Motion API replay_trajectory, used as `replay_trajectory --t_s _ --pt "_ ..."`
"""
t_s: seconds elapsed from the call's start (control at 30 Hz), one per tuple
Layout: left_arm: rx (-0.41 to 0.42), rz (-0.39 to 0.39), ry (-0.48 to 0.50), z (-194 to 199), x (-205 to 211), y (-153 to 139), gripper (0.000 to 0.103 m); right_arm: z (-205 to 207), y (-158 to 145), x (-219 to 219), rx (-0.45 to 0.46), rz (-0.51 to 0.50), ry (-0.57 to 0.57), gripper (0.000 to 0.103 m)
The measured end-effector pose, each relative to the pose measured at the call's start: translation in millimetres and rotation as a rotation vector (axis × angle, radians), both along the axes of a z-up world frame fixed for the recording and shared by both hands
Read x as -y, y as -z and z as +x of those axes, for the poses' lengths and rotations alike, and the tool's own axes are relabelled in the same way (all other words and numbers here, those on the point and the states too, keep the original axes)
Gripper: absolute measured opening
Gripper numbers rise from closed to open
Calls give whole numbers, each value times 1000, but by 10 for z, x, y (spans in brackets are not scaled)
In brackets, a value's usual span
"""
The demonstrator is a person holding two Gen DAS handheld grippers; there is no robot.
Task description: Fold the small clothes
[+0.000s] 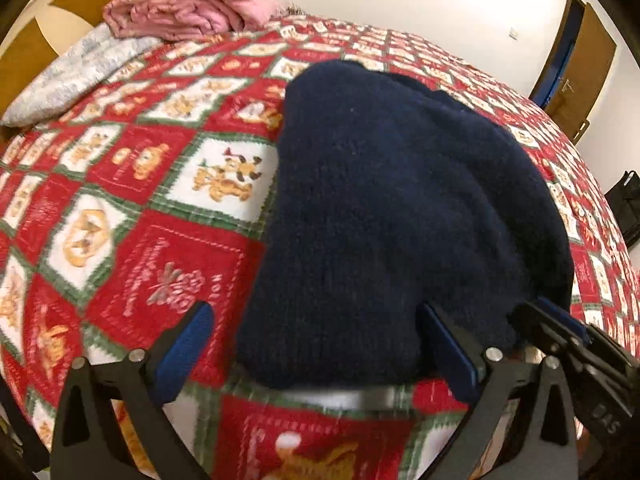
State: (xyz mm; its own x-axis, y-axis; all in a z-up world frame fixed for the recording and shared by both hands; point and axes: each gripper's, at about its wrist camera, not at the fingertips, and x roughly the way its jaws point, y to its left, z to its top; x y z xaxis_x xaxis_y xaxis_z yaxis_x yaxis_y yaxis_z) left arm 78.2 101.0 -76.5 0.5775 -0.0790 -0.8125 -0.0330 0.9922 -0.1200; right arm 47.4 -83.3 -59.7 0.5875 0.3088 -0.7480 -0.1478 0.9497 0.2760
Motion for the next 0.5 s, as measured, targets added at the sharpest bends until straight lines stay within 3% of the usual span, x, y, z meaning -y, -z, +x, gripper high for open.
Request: replay_trajectory --t_s 0.1,0.17,0.33,0.5 --pt "51 54 -5 -249 -17 -118 103 -274 -54 18 5 61 9 47" --pt "96 96 -10 -480 -34 -190 103 -498 -56 36 4 82 28 61" --pt "179 185 -21 -1085 -79 -309 103 -1014 -26 87 2 65 84 61" --pt "240 181 -20 -1567 -137 -507 103 -1490 -292 129 56 48 136 61"
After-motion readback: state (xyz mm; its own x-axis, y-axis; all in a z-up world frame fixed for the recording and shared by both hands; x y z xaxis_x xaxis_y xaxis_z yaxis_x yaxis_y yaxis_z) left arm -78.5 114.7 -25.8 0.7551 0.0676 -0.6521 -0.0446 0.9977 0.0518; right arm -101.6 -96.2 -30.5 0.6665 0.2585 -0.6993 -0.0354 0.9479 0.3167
